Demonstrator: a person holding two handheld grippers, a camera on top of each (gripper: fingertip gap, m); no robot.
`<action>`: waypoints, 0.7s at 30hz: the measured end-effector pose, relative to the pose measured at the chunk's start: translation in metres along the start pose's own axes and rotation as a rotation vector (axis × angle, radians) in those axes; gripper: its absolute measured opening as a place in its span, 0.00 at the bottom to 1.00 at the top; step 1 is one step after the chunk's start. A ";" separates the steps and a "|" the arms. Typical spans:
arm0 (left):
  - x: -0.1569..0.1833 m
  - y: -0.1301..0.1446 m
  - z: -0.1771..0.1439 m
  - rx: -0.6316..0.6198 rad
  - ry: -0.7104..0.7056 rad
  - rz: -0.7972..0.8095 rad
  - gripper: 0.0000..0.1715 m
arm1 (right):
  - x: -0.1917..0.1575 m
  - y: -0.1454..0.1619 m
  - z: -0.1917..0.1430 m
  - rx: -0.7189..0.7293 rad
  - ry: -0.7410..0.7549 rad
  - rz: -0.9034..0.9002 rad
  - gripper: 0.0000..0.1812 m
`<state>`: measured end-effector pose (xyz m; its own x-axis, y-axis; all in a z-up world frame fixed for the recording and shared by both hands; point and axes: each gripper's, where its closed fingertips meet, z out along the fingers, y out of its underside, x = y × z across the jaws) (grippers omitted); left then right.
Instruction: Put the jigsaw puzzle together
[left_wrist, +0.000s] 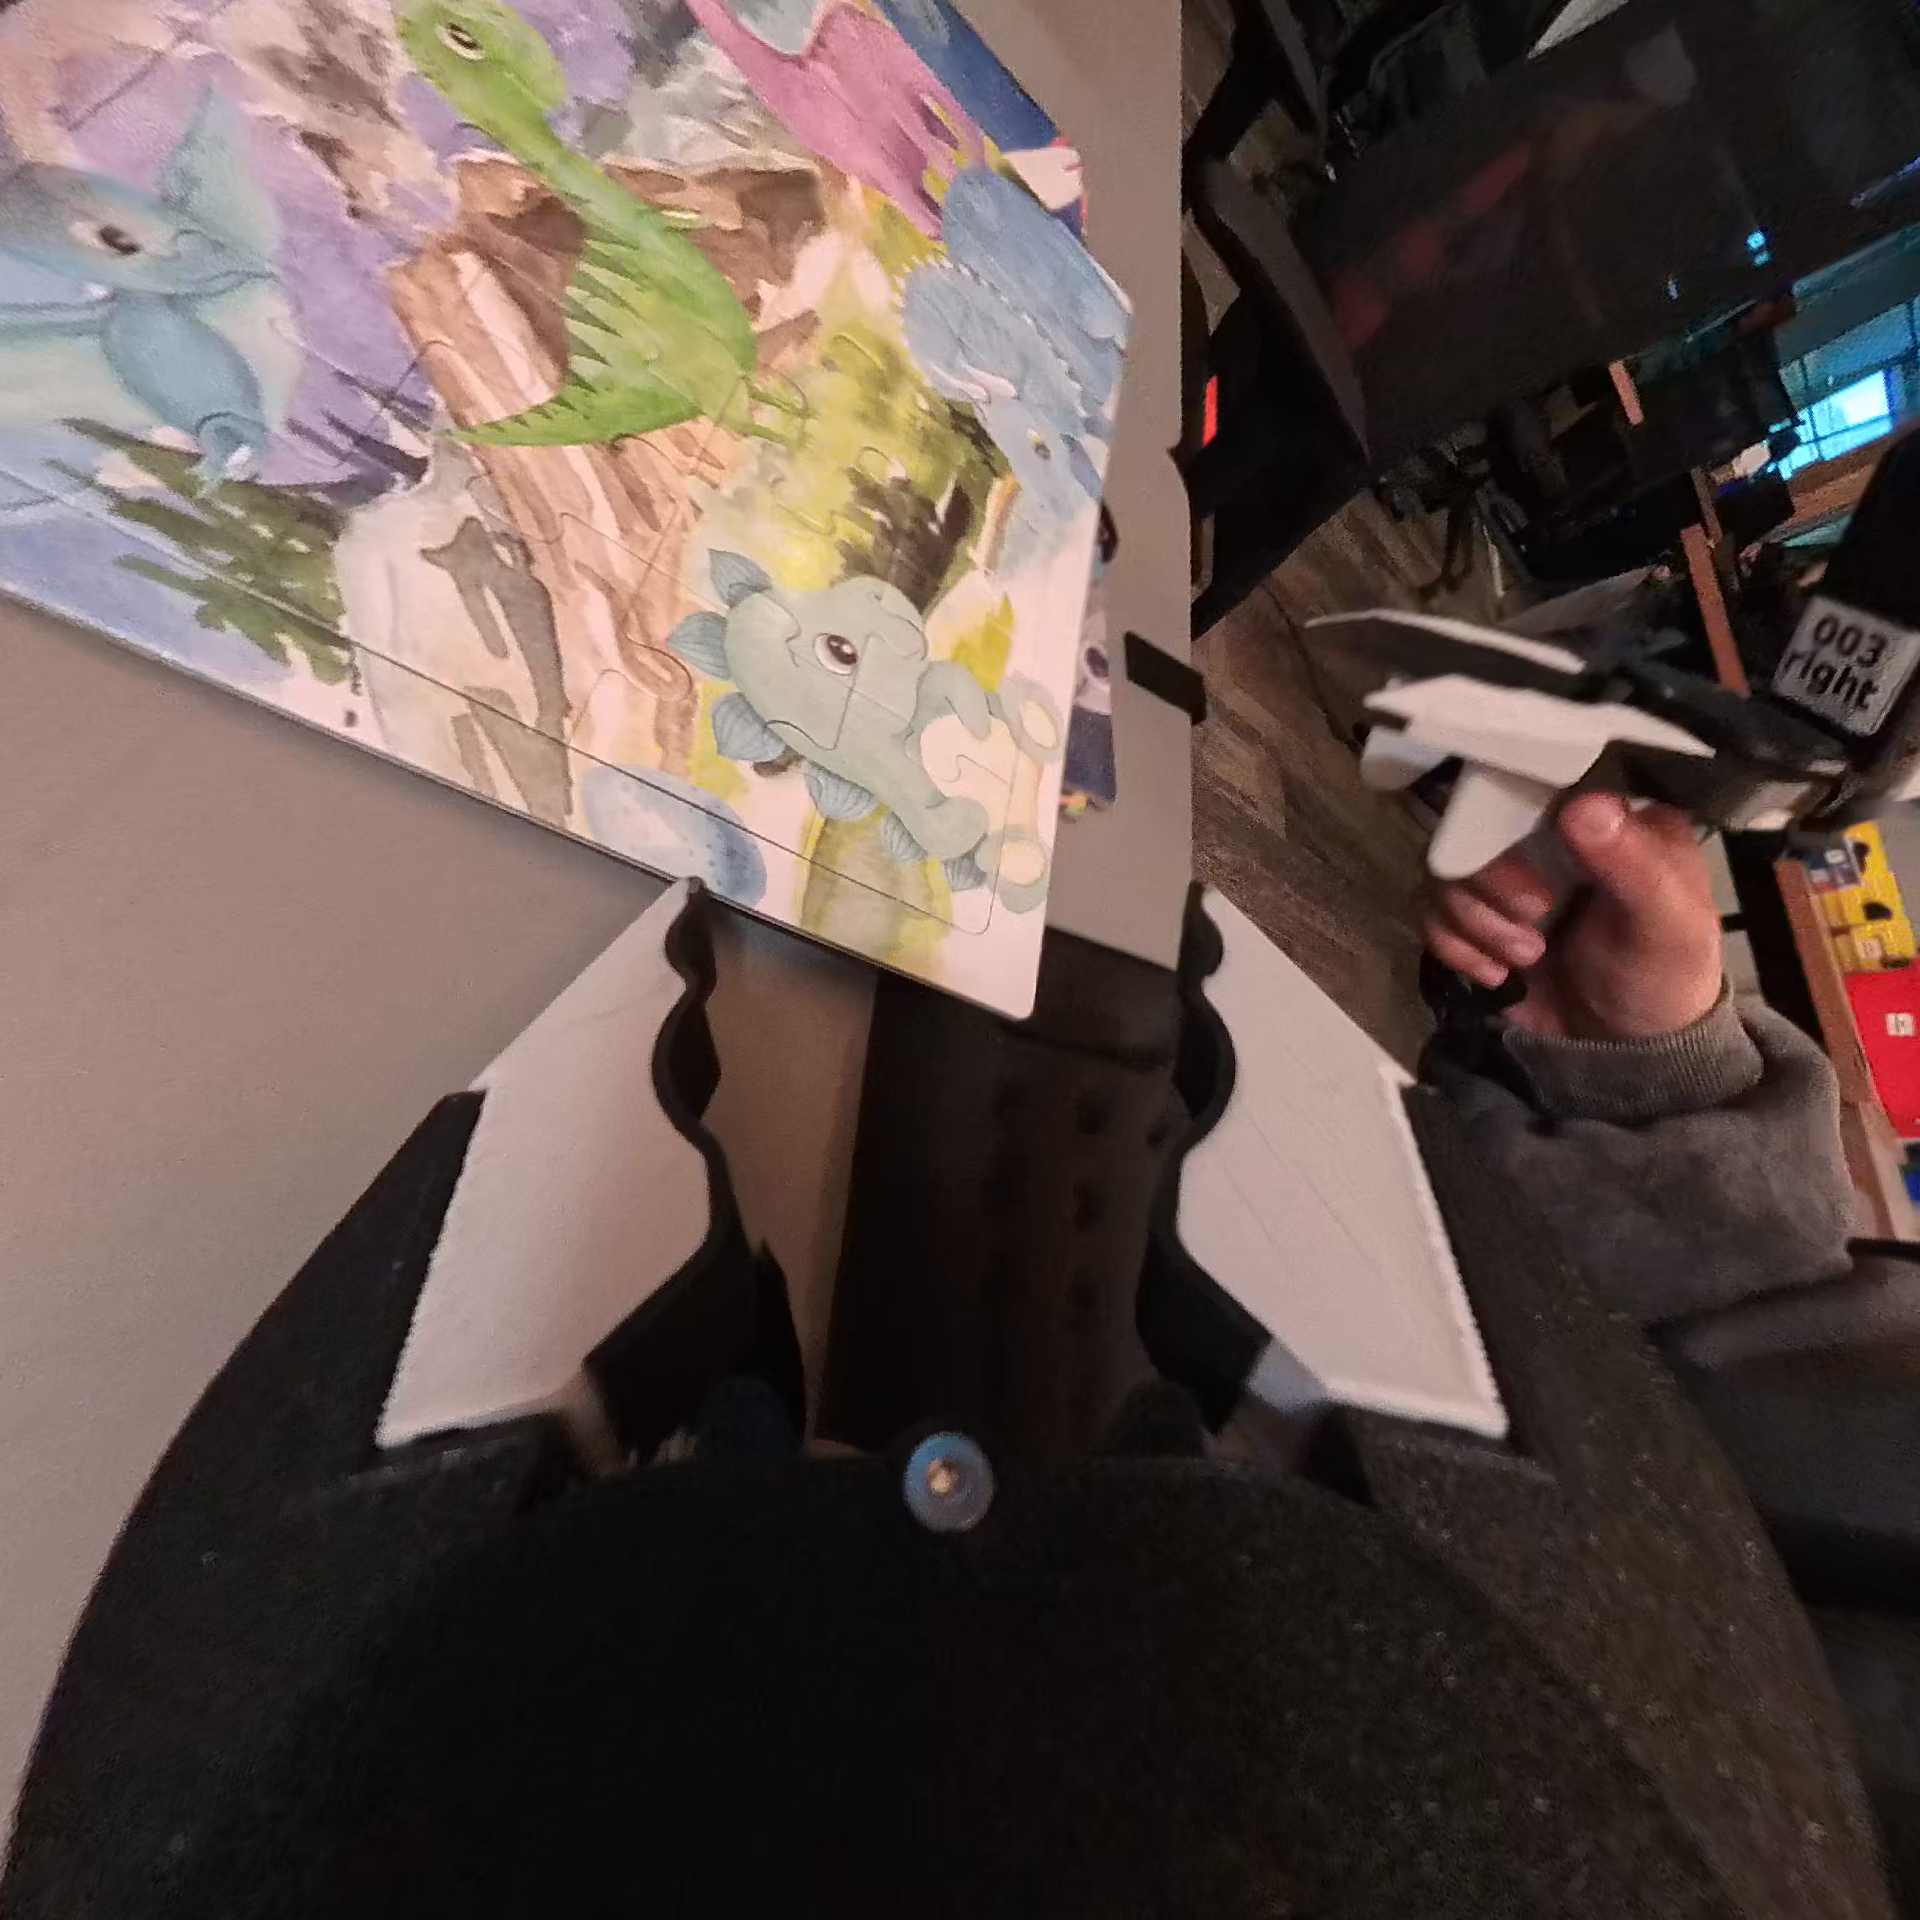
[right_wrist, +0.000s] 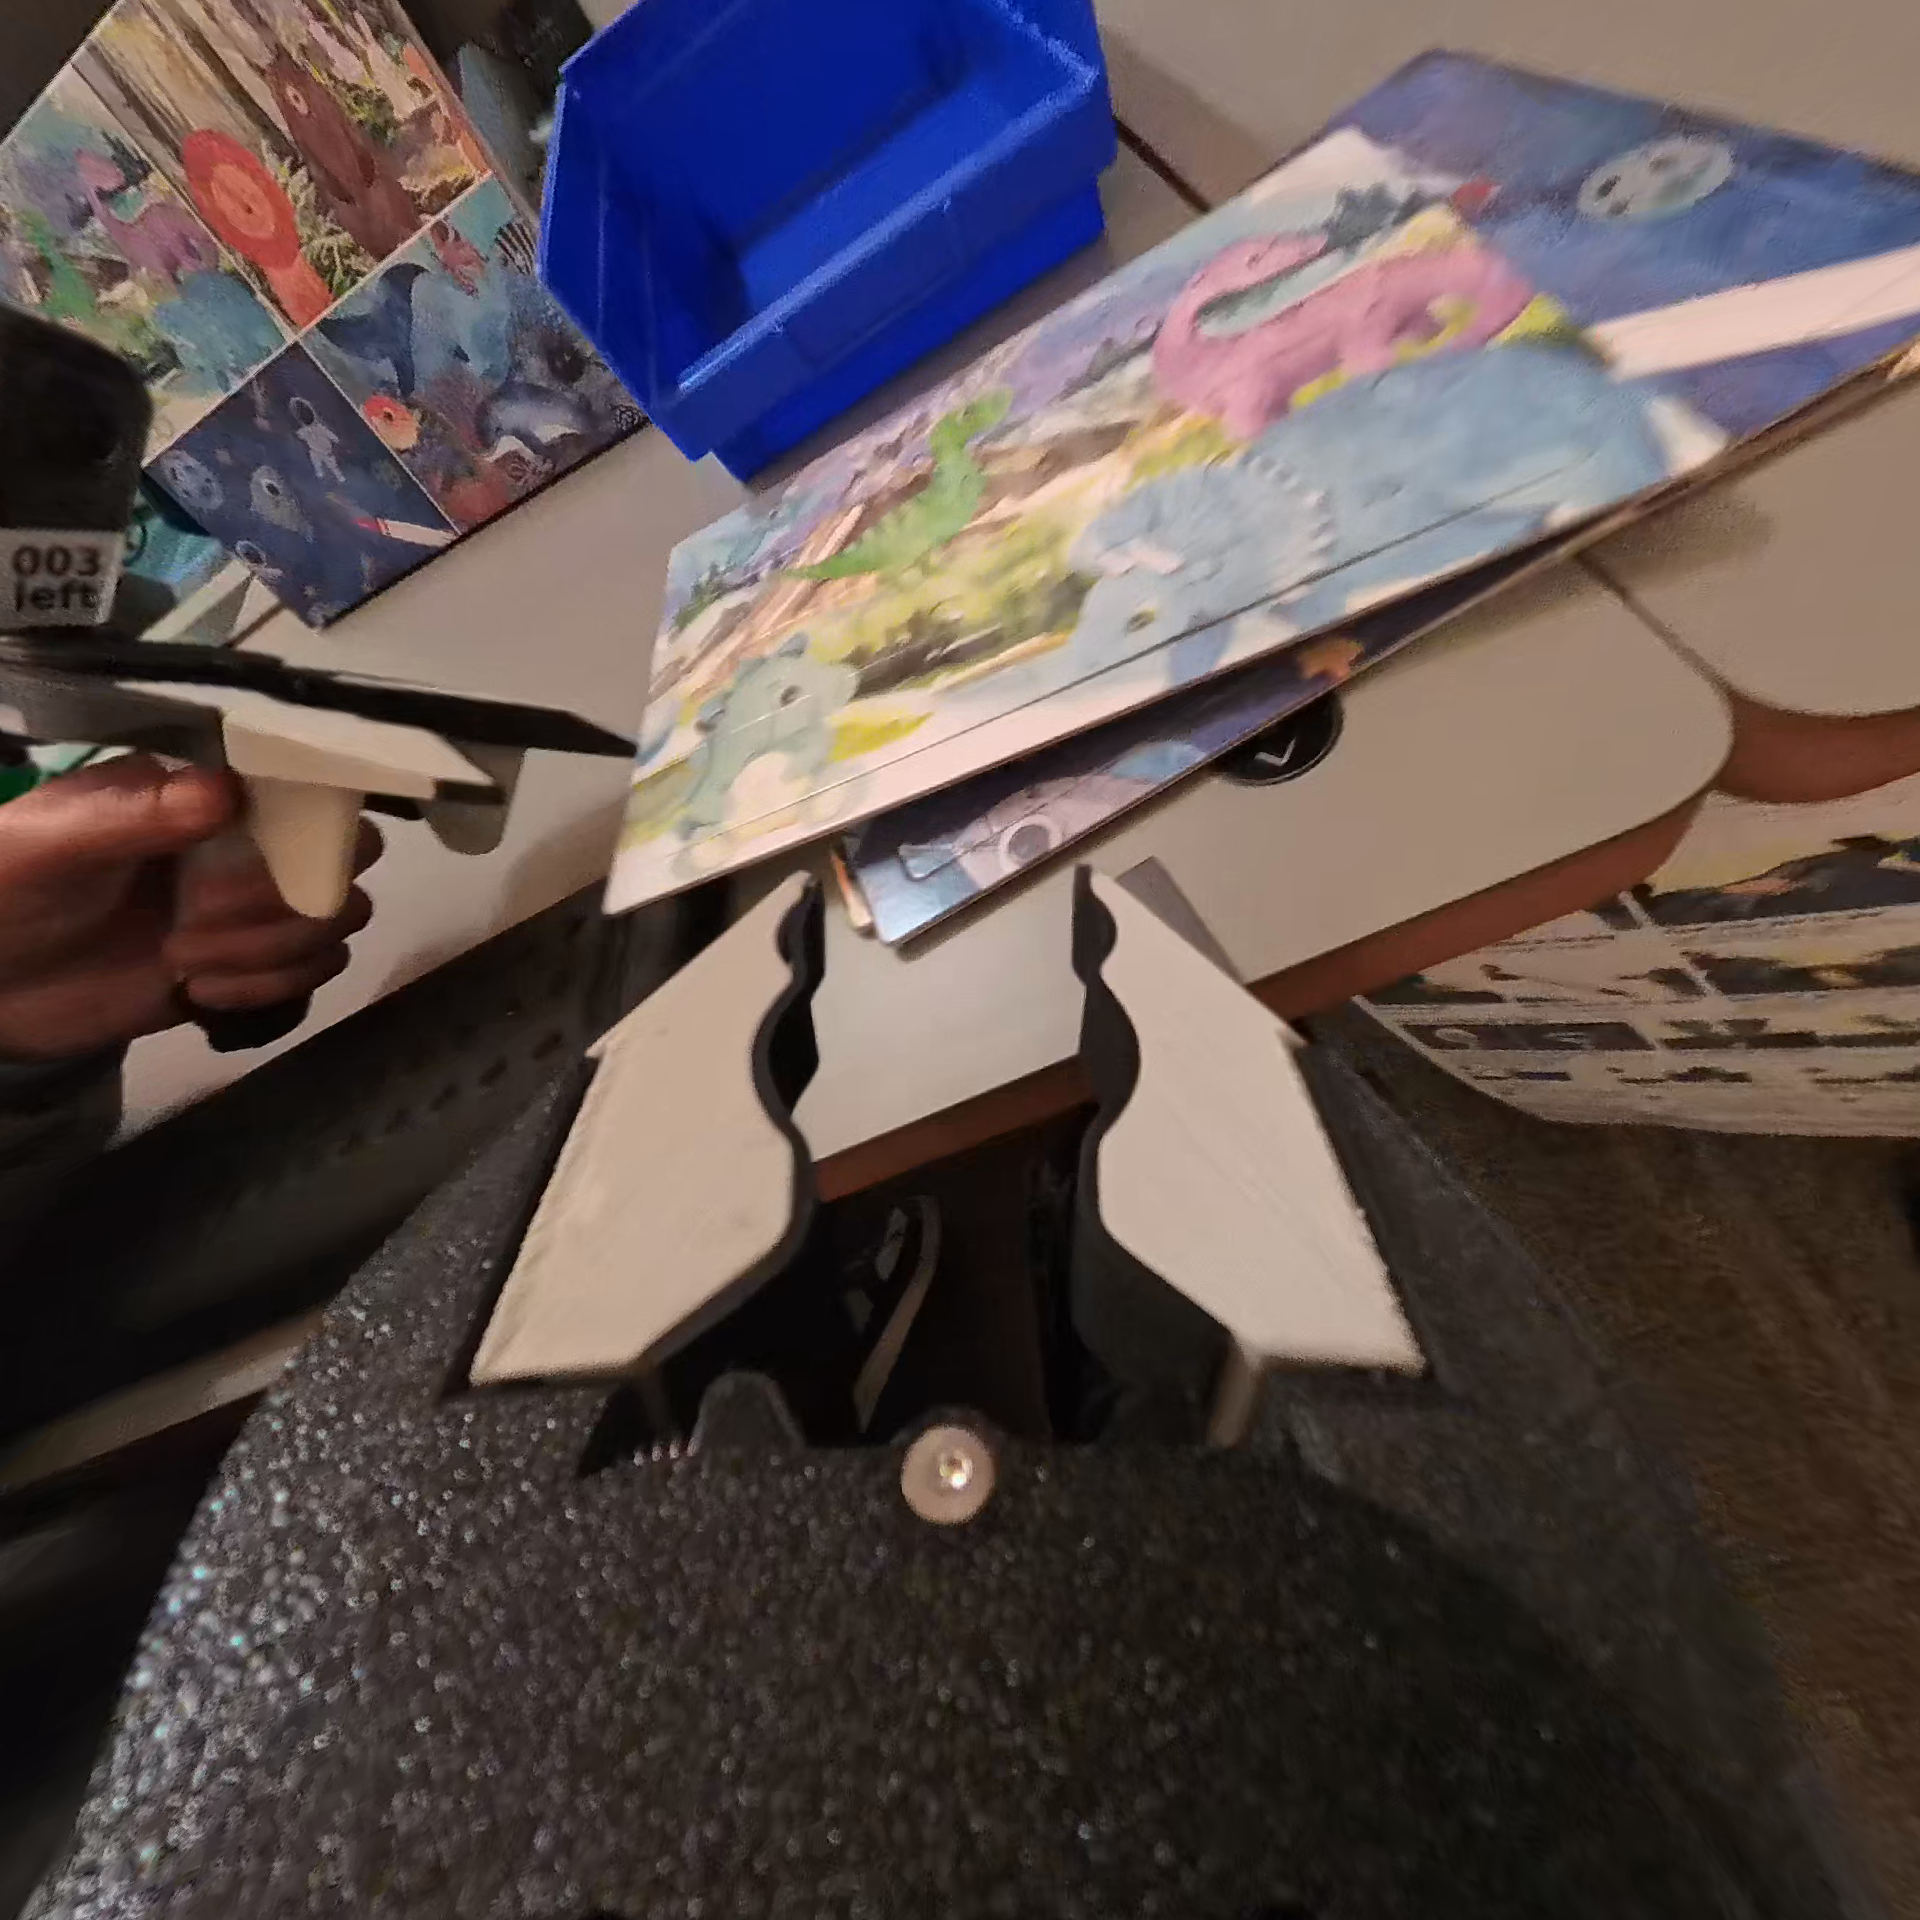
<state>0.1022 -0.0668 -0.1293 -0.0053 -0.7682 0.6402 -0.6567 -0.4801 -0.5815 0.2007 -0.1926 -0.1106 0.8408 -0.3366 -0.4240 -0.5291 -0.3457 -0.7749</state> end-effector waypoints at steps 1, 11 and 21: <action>0.004 -0.006 0.010 -0.006 0.005 0.012 0.54 | -0.005 0.003 0.003 -0.001 -0.009 0.007 0.26; -0.022 -0.030 0.022 -0.032 -0.111 0.209 0.31 | -0.023 -0.025 0.069 -0.073 0.031 -0.183 0.16; -0.076 -0.067 0.001 0.046 -0.441 0.338 0.13 | -0.010 0.001 0.115 -0.271 0.110 -0.236 0.00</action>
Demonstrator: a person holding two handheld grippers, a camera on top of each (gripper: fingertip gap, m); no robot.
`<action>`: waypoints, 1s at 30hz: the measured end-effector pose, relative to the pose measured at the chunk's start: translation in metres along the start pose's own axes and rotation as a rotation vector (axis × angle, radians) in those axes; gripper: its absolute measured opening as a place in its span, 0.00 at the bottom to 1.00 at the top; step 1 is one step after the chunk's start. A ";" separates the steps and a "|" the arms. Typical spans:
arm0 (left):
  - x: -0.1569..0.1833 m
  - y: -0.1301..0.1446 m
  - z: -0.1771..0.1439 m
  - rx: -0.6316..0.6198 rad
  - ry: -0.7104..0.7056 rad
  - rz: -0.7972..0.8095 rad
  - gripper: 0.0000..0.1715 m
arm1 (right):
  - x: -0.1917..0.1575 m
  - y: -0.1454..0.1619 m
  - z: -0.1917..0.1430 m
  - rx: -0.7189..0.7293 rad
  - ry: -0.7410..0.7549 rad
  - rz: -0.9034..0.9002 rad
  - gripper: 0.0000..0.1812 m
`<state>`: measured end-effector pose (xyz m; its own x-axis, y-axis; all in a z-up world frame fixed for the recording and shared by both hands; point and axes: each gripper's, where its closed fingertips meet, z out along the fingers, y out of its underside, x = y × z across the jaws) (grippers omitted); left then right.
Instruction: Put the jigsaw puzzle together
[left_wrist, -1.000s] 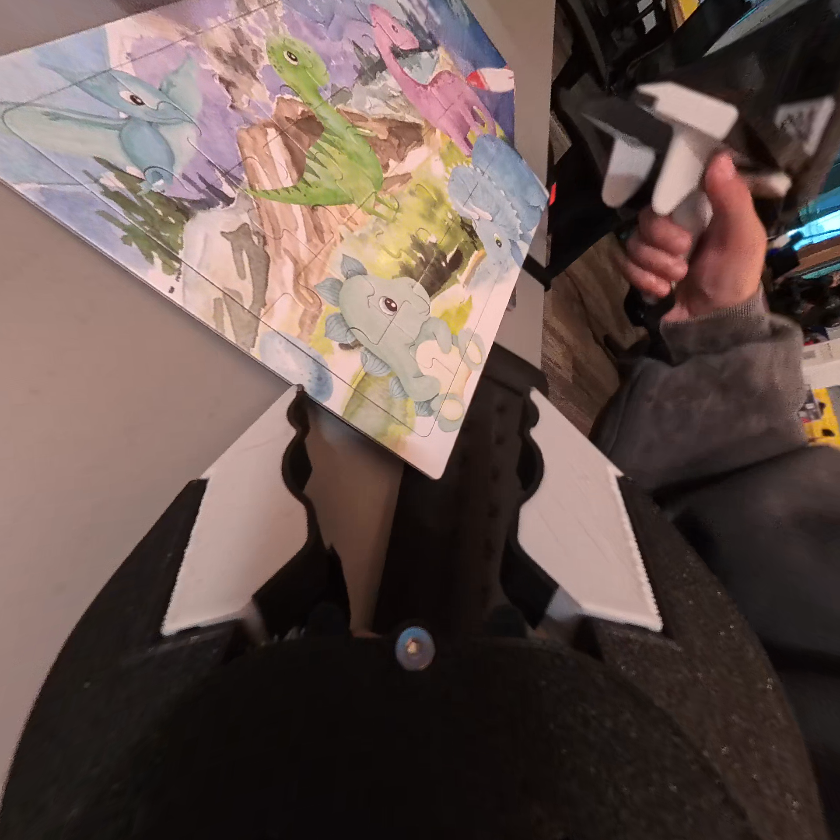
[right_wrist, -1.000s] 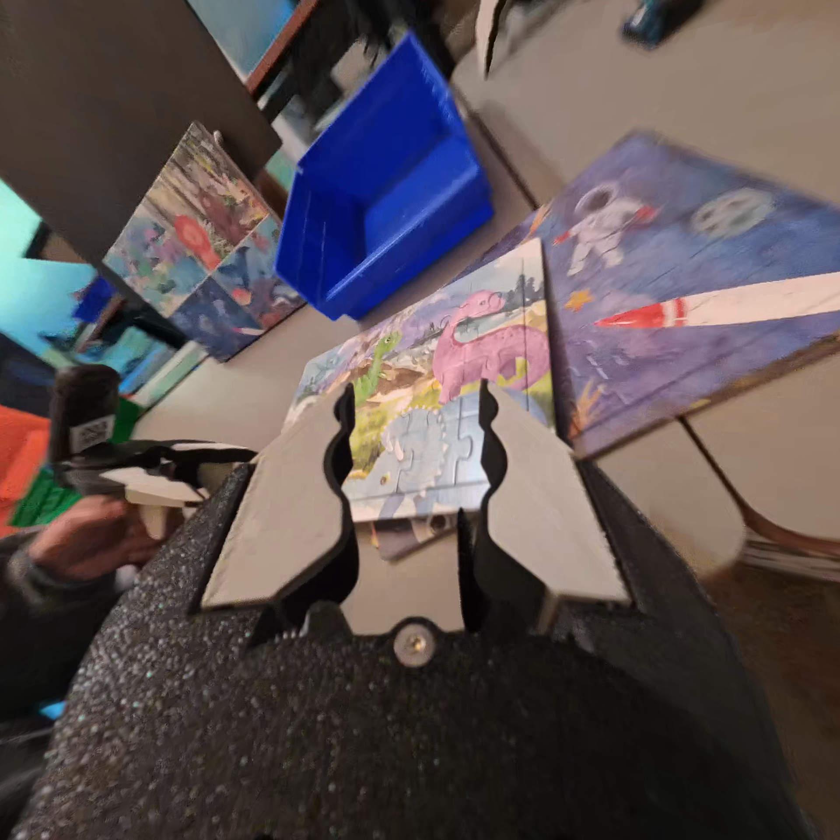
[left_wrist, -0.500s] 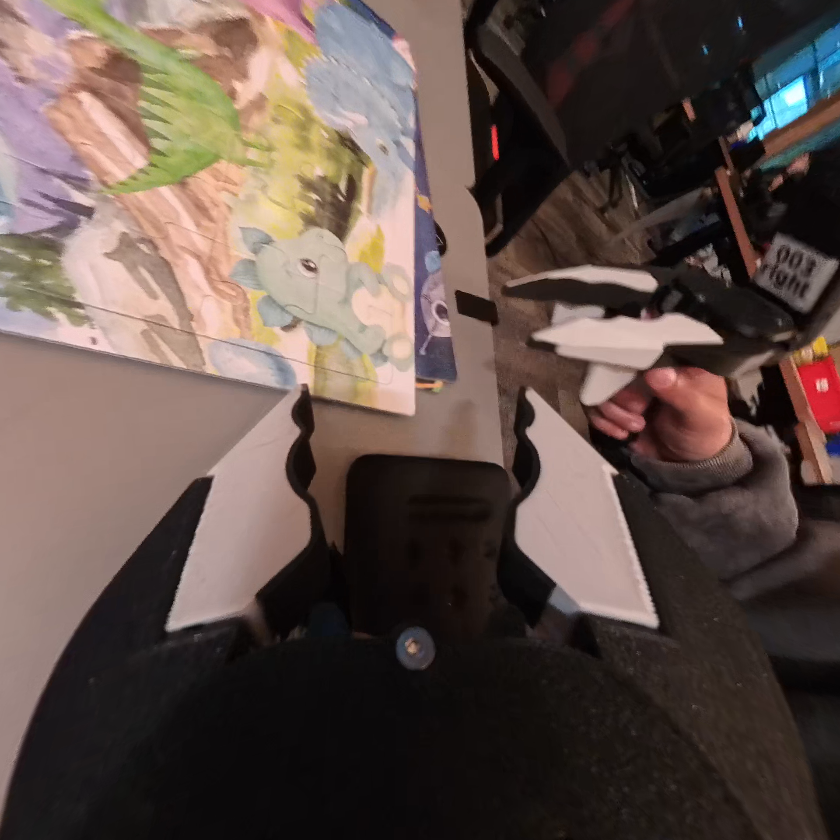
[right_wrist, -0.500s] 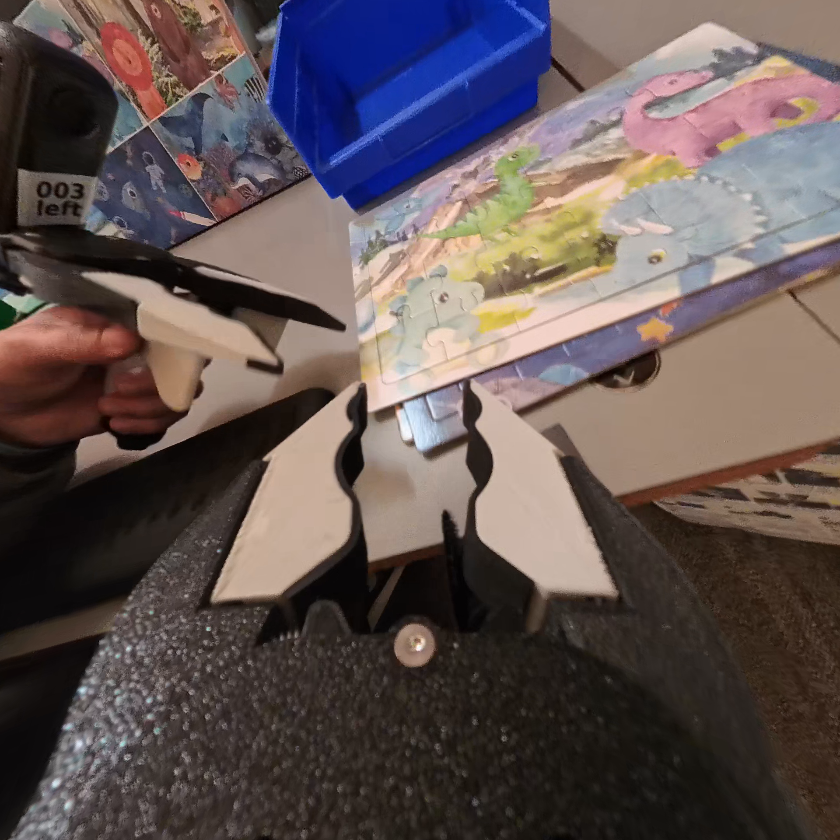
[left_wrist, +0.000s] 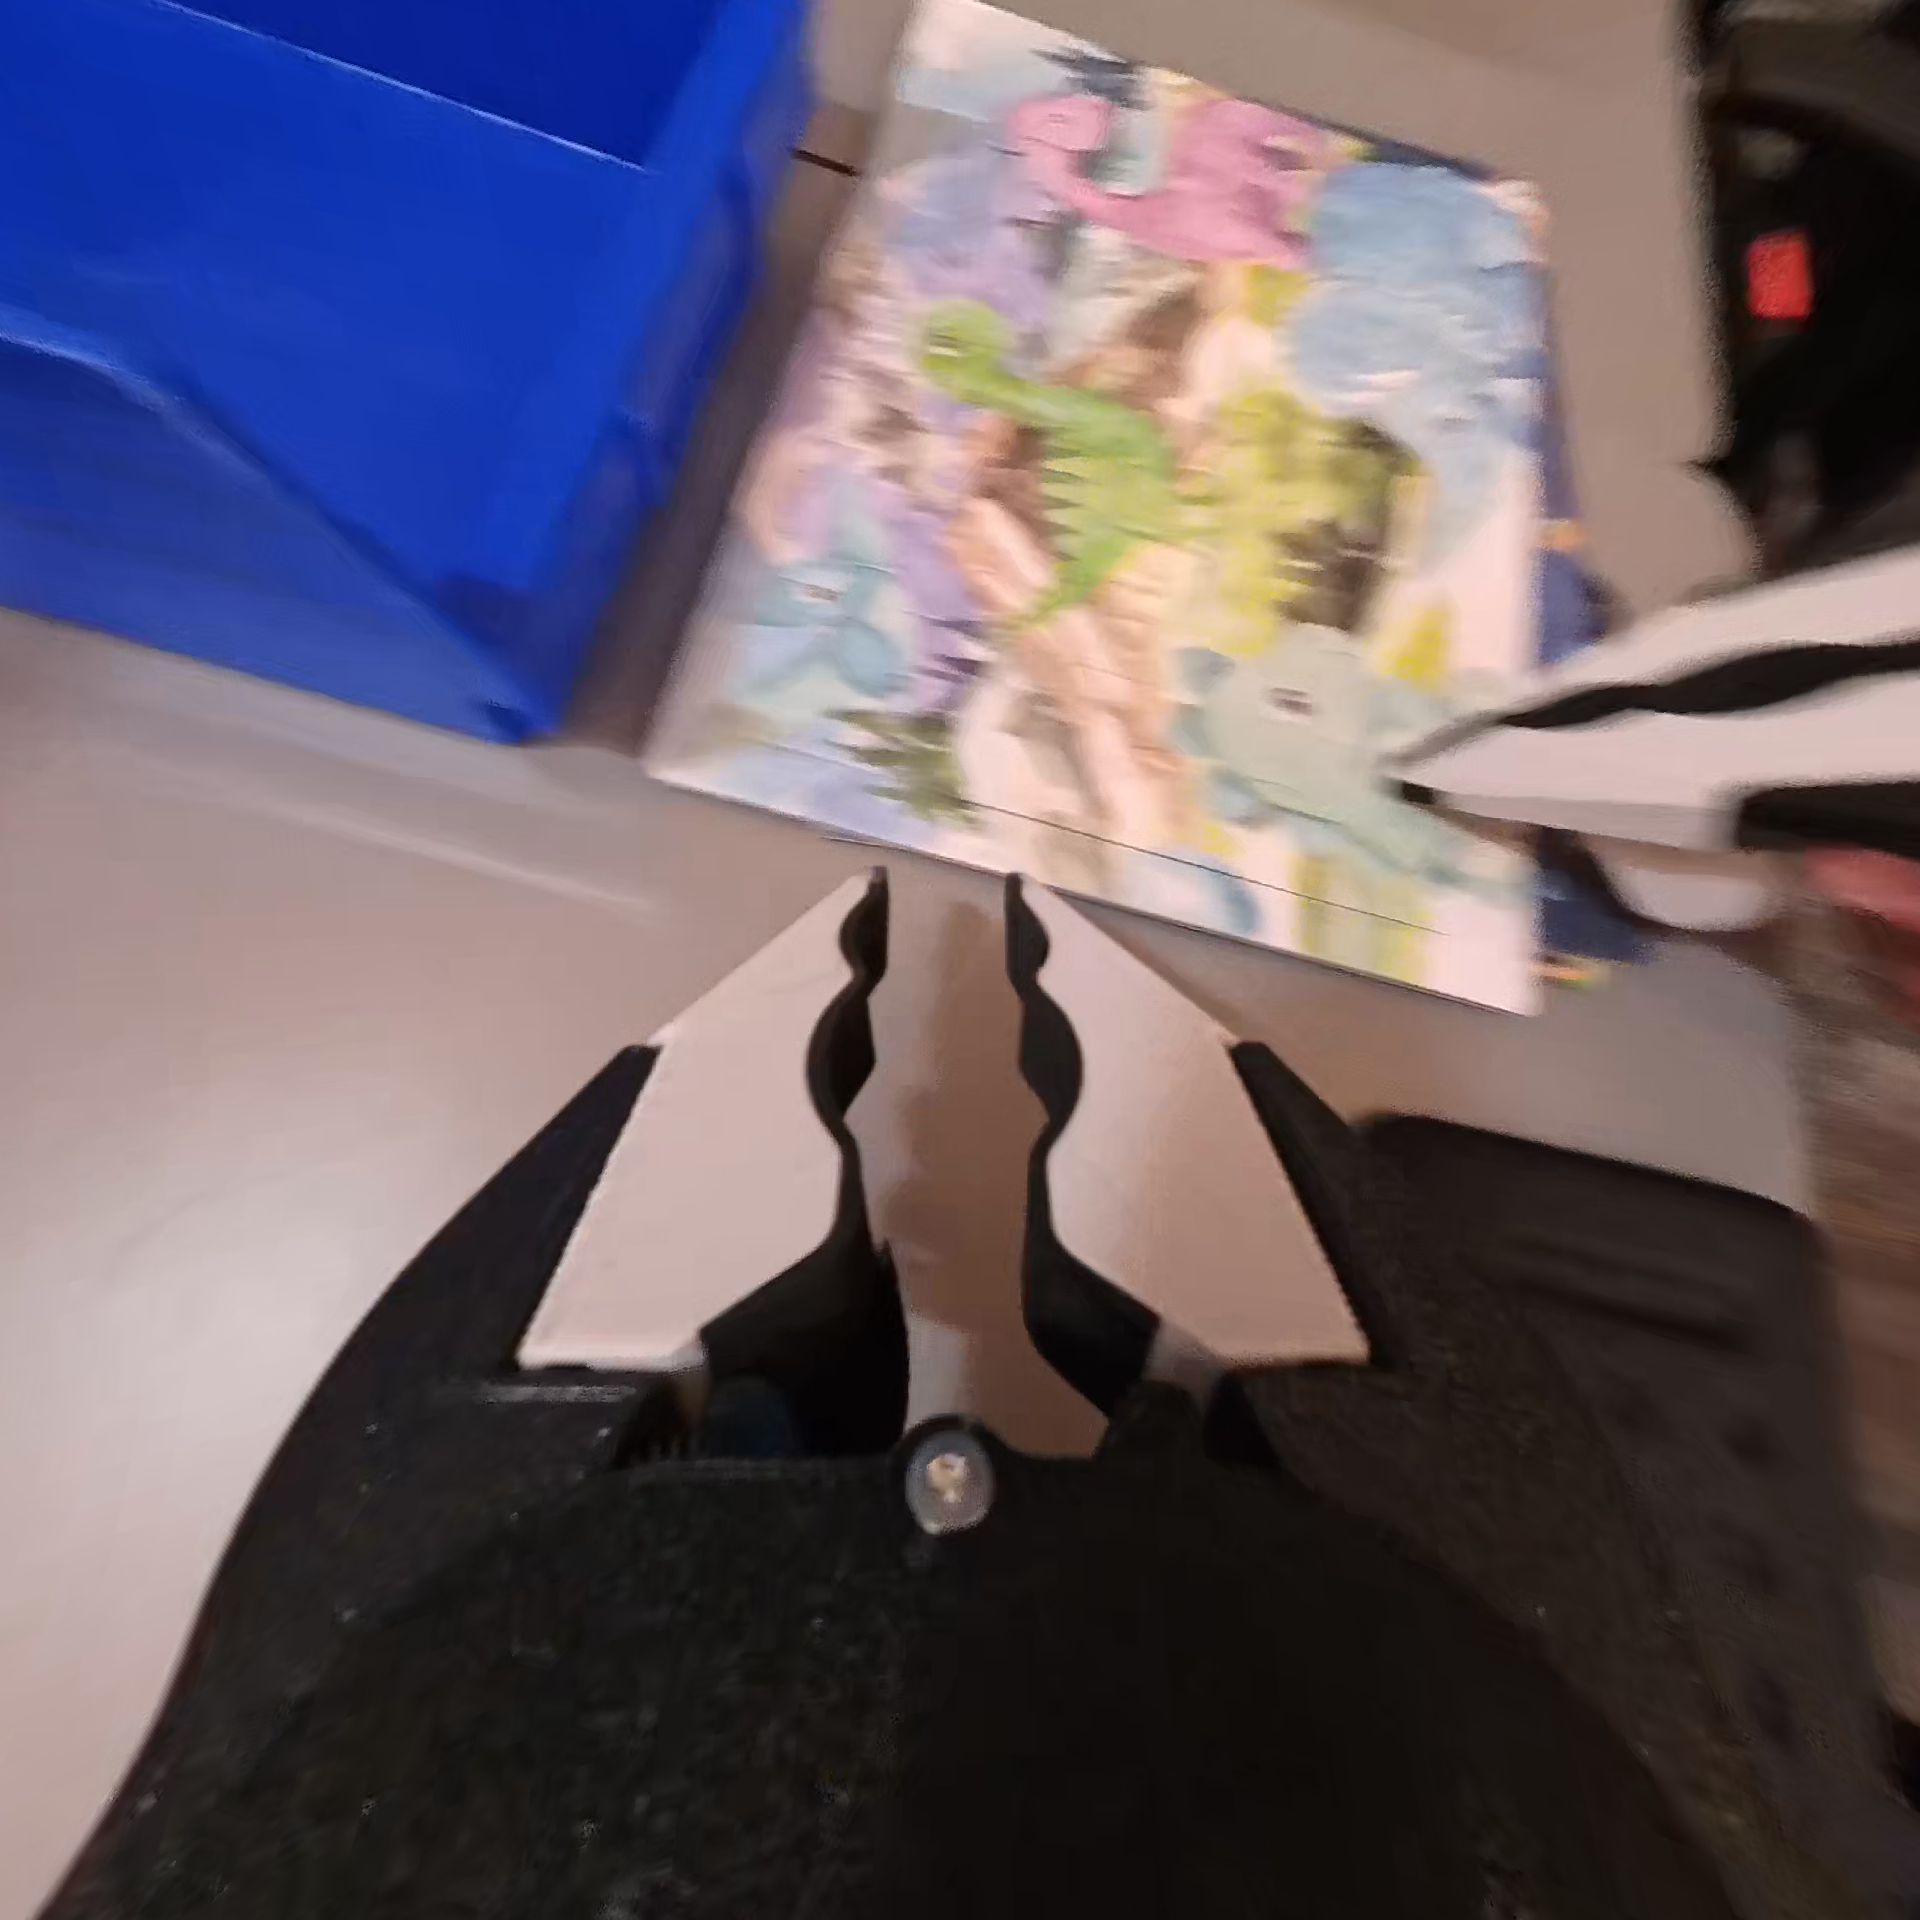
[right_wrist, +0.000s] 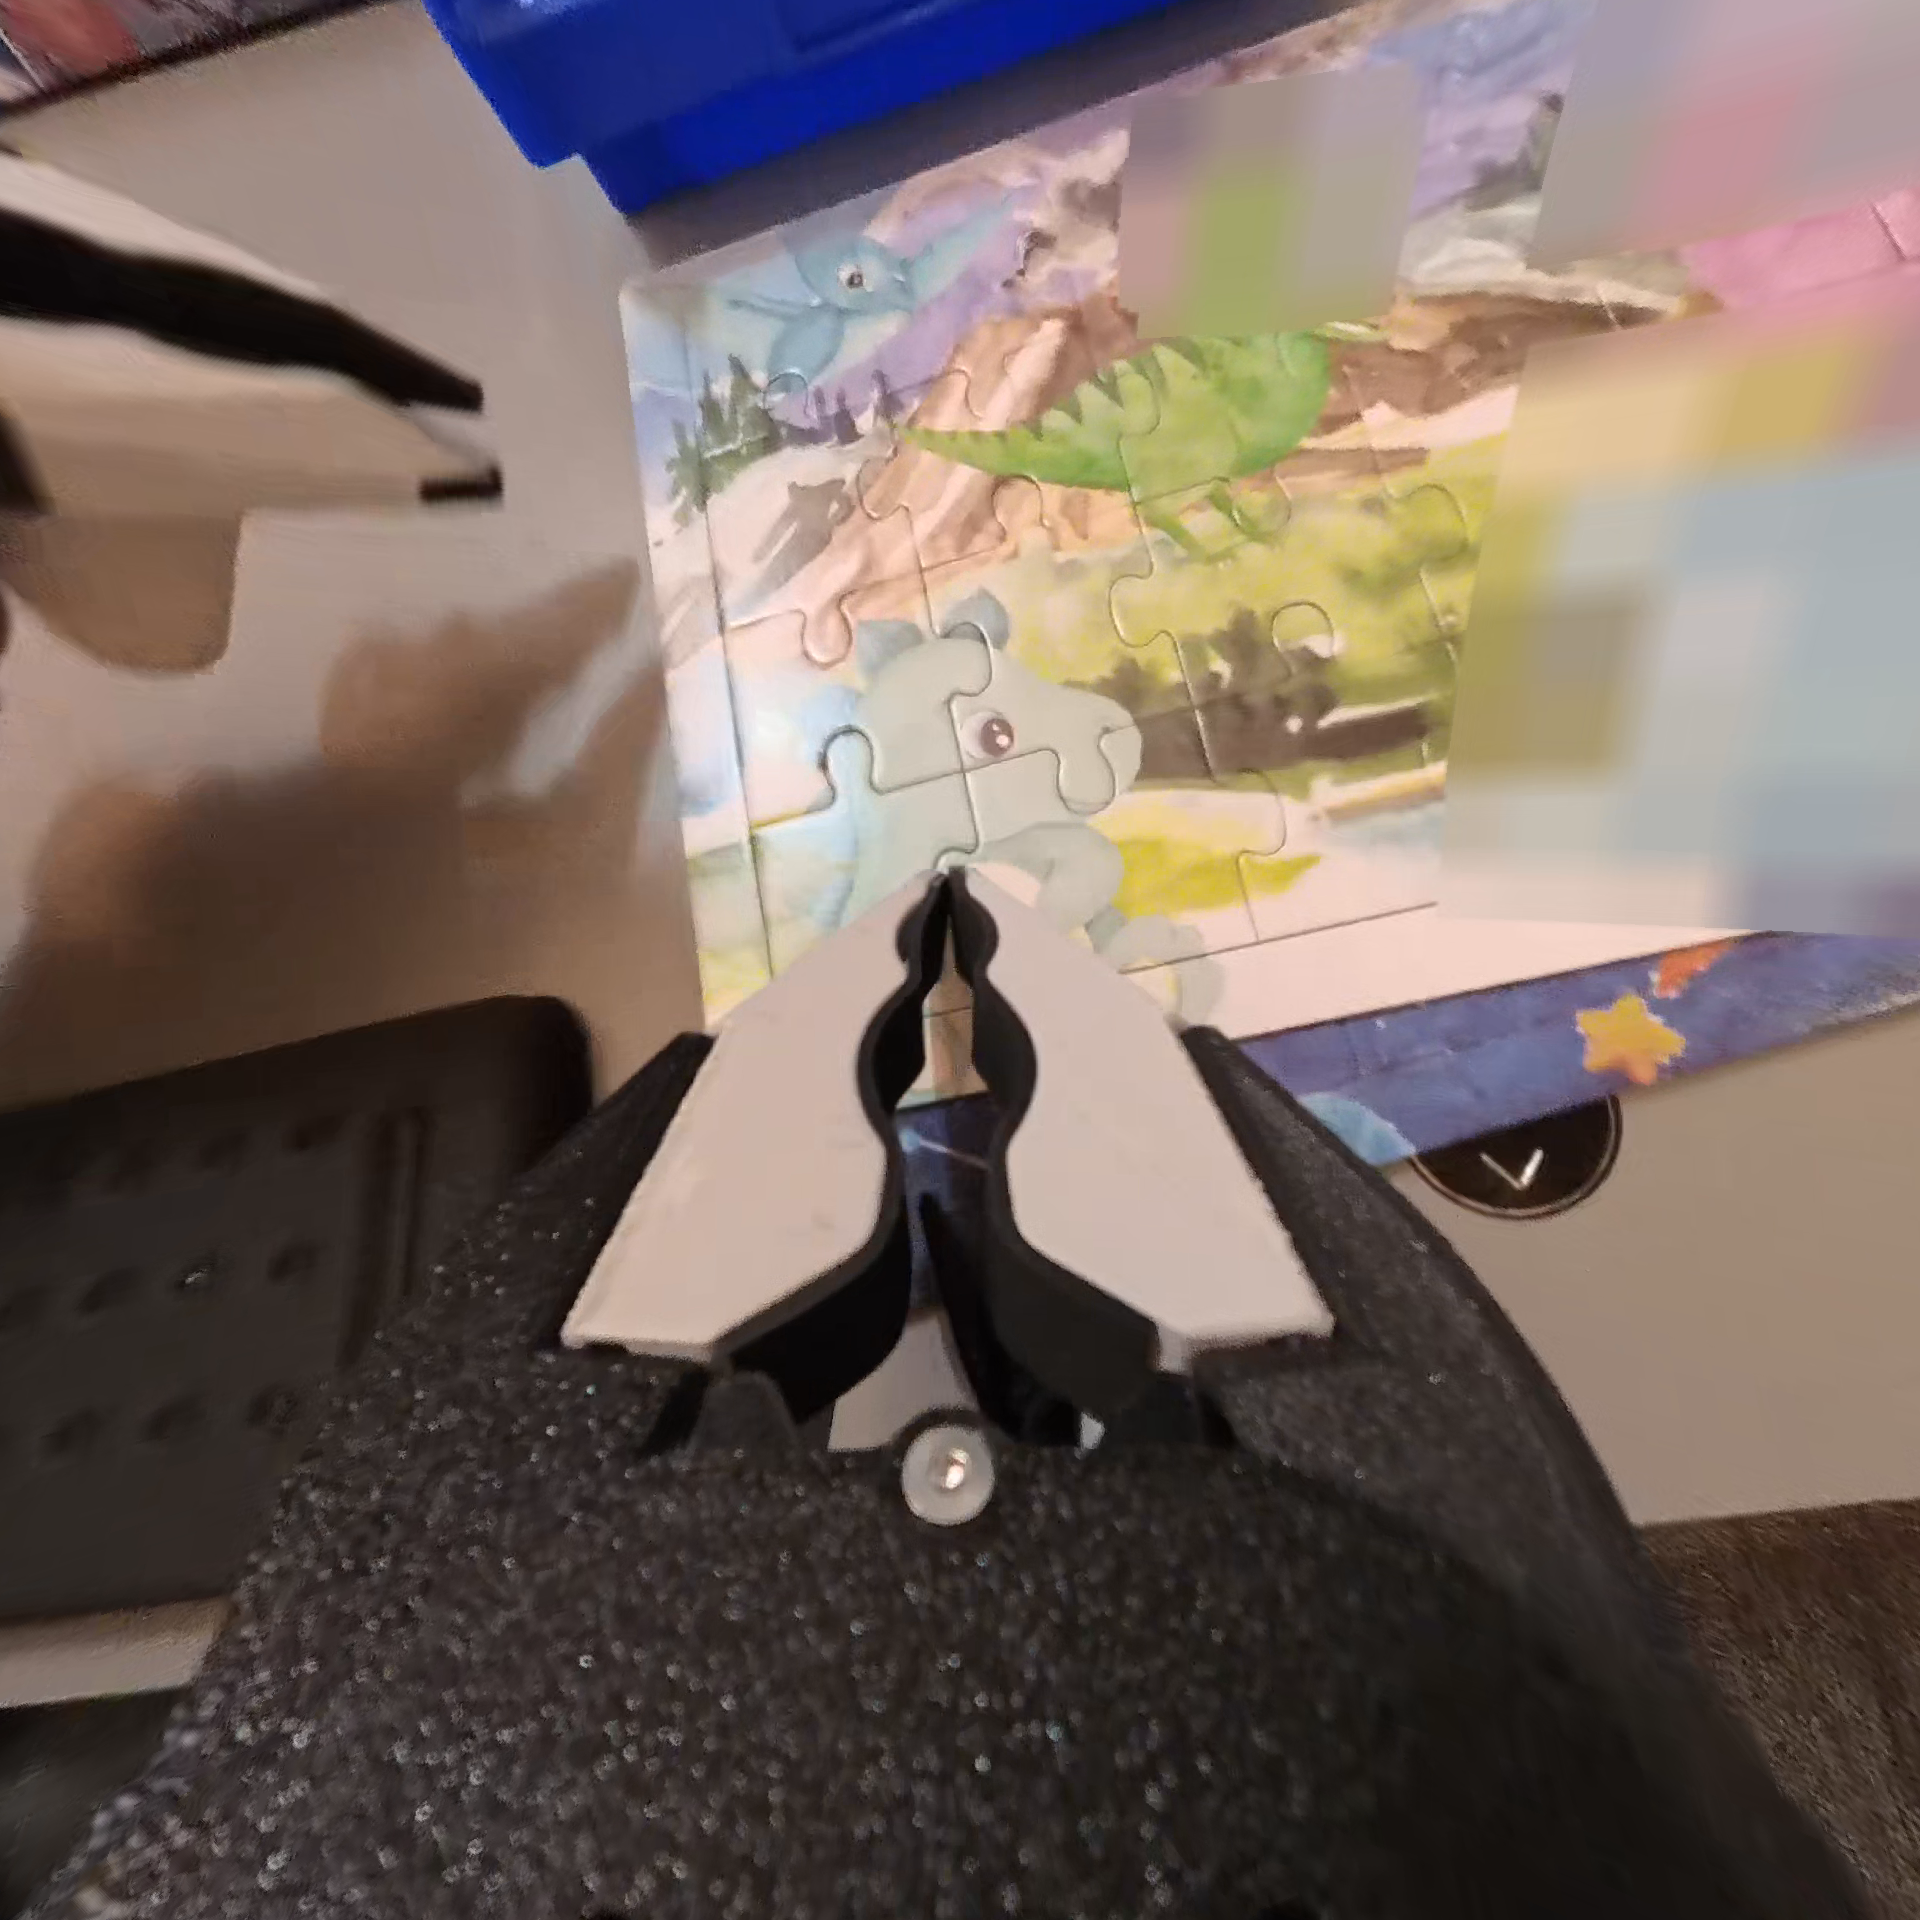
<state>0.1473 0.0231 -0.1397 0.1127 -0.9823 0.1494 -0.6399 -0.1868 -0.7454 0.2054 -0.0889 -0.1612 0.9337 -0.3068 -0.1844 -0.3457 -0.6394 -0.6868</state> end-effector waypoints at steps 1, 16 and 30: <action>-0.016 -0.002 0.003 0.017 -0.086 0.011 0.07 | 0.002 0.002 -0.002 0.010 -0.010 0.023 0.00; 0.009 -0.014 0.049 -0.046 -0.107 0.173 0.00 | 0.026 0.013 -0.021 0.079 -0.035 0.189 0.00; -0.032 0.003 0.028 -0.116 -0.197 0.105 0.00 | 0.022 0.013 -0.022 0.094 -0.013 0.205 0.00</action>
<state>0.1634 0.0542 -0.1648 0.1795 -0.9817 -0.0631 -0.7375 -0.0919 -0.6691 0.2191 -0.1193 -0.1583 0.8464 -0.4136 -0.3355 -0.5185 -0.4959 -0.6966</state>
